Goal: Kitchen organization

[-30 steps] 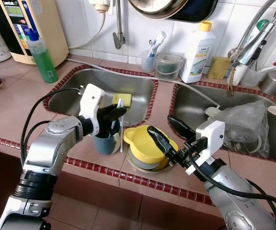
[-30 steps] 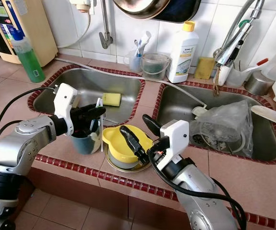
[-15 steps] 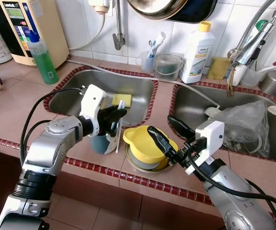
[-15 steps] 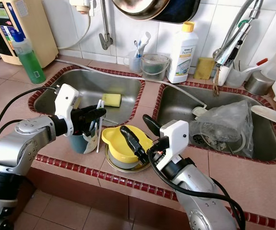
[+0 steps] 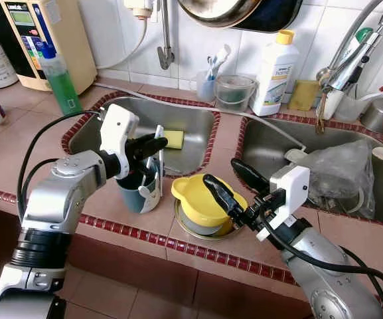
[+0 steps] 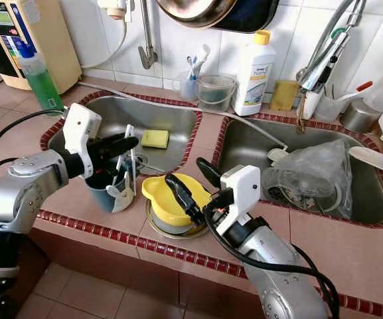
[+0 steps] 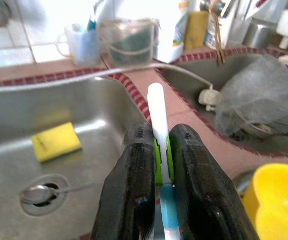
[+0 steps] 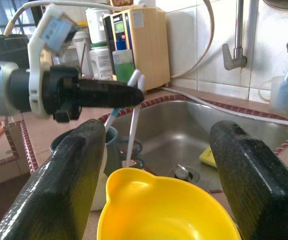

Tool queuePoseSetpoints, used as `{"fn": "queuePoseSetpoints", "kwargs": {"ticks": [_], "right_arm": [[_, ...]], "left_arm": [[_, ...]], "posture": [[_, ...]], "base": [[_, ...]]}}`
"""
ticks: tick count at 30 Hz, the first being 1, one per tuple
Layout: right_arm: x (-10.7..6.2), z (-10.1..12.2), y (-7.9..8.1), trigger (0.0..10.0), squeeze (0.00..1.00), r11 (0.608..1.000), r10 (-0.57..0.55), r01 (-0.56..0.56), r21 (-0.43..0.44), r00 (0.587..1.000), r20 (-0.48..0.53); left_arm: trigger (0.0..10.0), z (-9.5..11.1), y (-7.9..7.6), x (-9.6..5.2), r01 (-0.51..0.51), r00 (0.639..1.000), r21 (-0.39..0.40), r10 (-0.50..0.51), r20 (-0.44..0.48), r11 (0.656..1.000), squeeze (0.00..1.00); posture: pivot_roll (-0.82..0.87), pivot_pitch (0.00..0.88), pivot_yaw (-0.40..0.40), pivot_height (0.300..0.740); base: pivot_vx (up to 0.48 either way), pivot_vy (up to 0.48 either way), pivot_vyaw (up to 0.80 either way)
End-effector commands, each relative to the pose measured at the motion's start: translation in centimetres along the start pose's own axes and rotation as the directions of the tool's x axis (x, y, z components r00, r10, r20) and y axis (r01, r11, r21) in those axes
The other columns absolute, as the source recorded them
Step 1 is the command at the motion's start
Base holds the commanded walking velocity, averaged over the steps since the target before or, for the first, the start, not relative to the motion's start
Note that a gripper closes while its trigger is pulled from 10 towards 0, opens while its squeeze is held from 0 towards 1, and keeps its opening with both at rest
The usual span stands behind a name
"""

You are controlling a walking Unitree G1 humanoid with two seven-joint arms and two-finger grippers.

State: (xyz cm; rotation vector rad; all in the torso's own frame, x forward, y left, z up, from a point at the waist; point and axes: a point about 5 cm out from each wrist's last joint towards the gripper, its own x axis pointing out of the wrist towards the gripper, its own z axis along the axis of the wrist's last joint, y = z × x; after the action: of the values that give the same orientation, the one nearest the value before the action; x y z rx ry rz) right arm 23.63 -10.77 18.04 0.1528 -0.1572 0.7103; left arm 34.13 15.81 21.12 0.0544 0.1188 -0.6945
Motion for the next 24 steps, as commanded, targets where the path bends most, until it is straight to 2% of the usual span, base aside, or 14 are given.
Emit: {"fn": "queuePoseSetpoints", "kwargs": {"ticks": [1,7,16,17,18,19,20,21,23,24], "right_arm": [[0.1,0.1,-0.2,10.0,0.0,1.0,0.0,0.0,-0.008,1.0,0.001],[0.2,0.1,-0.4,10.0,0.0,1.0,0.002,-0.002,-0.008,1.0,0.002],[0.5,0.2,-0.5,10.0,0.0,1.0,0.009,-0.009,-0.007,1.0,0.008],[0.6,0.2,-0.6,10.0,0.0,1.0,0.008,-0.008,-0.008,1.0,0.008],[0.6,0.2,-0.6,10.0,0.0,1.0,0.008,-0.008,-0.009,1.0,0.008],[0.6,0.2,-0.6,10.0,0.0,1.0,0.008,-0.008,-0.01,1.0,0.009],[0.6,0.2,-0.7,10.0,0.0,1.0,0.008,-0.008,-0.011,1.0,0.01],[0.6,0.2,-0.7,10.0,0.0,1.0,0.007,-0.007,-0.012,1.0,0.01],[0.7,0.3,-0.8,10.0,0.0,1.0,0.005,-0.005,-0.014,1.0,0.013],[0.7,0.3,-0.8,10.0,0.0,1.0,0.004,-0.004,-0.014,1.0,0.015]], "left_arm": [[10.0,1.3,0.6,-0.4,-0.024,0.999,0.014,0.023,0.03,1.0,0.0],[10.0,2.5,1.0,-0.9,-0.031,0.998,0.034,0.029,0.058,0.999,0.0],[10.0,3.0,1.5,-1.1,-0.052,0.996,0.038,0.049,0.075,0.998,0.0],[7.3,3.1,1.5,-1.1,-0.05,0.995,0.036,0.047,0.084,0.998,0.0],[5.9,3.1,1.5,-1.1,-0.049,0.995,0.036,0.046,0.086,0.998,0.0],[9.4,3.1,1.5,-1.1,-0.053,0.995,0.036,0.05,0.087,0.998,0.0],[10.0,3.2,1.5,-1.1,-0.054,0.995,0.032,0.051,0.089,0.998,0.0],[1.1,3.2,1.5,-1.0,-0.05,0.994,0.03,0.047,0.095,0.998,0.0],[0.0,3.4,1.4,-1.0,-0.038,0.993,0.017,0.036,0.112,0.999,0.0],[0.0,3.5,1.3,-1.1,-0.025,0.993,0.009,0.024,0.119,1.0,0.0]], "posture": [[-0.05,0.013,0.022,0.74],[-0.04,0.012,0.014,0.74],[-0.04,0.012,0.012,0.74],[-0.04,0.011,0.011,0.74],[-0.04,0.011,0.011,0.74],[-0.04,0.011,0.011,0.74],[-0.04,0.009,0.012,0.74],[-0.04,0.009,0.012,0.74],[-0.04,0.006,0.011,0.74],[-0.04,0.004,0.012,0.74]], "base": [[0.0,0.0,0.0],[0.0,0.0,0.0],[0.0,0.0,0.0],[0.0,0.0,0.0],[0.0,0.0,0.0],[0.0,0.0,0.0],[0.0,0.0,0.0],[0.0,0.0,0.0],[0.0,0.0,0.0],[0.0,0.0,0.0]]}}
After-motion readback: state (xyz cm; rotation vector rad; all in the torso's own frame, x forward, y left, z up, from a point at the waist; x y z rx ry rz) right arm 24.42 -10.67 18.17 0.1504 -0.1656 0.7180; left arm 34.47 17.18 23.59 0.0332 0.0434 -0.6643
